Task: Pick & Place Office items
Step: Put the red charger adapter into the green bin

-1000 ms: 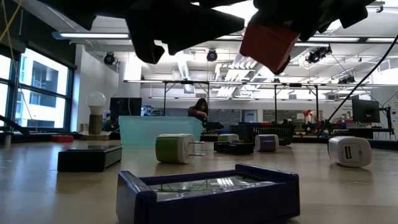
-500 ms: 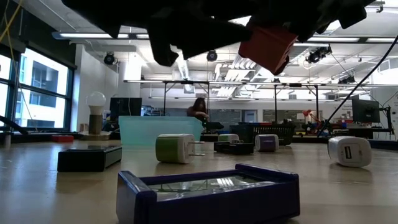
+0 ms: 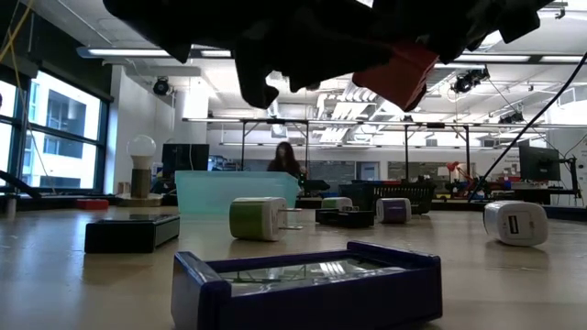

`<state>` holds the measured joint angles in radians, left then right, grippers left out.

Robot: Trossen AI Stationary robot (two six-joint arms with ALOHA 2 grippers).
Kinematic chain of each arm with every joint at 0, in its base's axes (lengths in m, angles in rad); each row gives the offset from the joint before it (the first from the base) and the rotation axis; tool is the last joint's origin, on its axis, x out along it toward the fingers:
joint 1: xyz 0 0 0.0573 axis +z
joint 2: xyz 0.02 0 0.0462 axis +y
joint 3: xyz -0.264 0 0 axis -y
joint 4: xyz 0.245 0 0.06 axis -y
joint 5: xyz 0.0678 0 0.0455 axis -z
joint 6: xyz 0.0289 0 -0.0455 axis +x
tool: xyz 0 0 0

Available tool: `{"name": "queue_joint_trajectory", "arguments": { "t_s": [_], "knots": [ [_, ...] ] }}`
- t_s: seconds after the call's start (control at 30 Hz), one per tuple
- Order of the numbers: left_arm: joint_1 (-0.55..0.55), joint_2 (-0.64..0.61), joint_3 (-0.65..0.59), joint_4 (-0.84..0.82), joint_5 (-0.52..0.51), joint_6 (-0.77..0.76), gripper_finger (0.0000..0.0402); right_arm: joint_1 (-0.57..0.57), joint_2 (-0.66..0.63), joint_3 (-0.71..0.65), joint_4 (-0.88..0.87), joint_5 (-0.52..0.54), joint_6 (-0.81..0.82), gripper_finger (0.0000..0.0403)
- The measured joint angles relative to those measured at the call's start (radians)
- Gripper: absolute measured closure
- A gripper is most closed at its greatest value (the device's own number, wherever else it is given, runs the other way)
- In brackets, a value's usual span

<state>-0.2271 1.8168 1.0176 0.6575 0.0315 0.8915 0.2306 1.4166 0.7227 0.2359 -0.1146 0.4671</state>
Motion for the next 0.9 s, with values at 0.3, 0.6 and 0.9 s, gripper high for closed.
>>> {"name": "queue_joint_trajectory", "arguments": {
  "t_s": [0.3,0.6,0.9],
  "knots": [
    [0.007,0.029,0.013,0.003,0.024,0.033,0.0273,-0.002,0.0,-0.002,-0.014,-0.024,-0.002,0.0204],
    [0.007,0.029,0.017,-0.004,0.023,0.074,0.0267,-0.002,0.001,-0.002,-0.008,-0.024,-0.007,0.0204],
    [0.007,0.029,0.017,-0.007,0.02,0.079,0.0272,-0.002,0.001,-0.002,-0.007,-0.027,-0.014,0.0204]
  ]
}}
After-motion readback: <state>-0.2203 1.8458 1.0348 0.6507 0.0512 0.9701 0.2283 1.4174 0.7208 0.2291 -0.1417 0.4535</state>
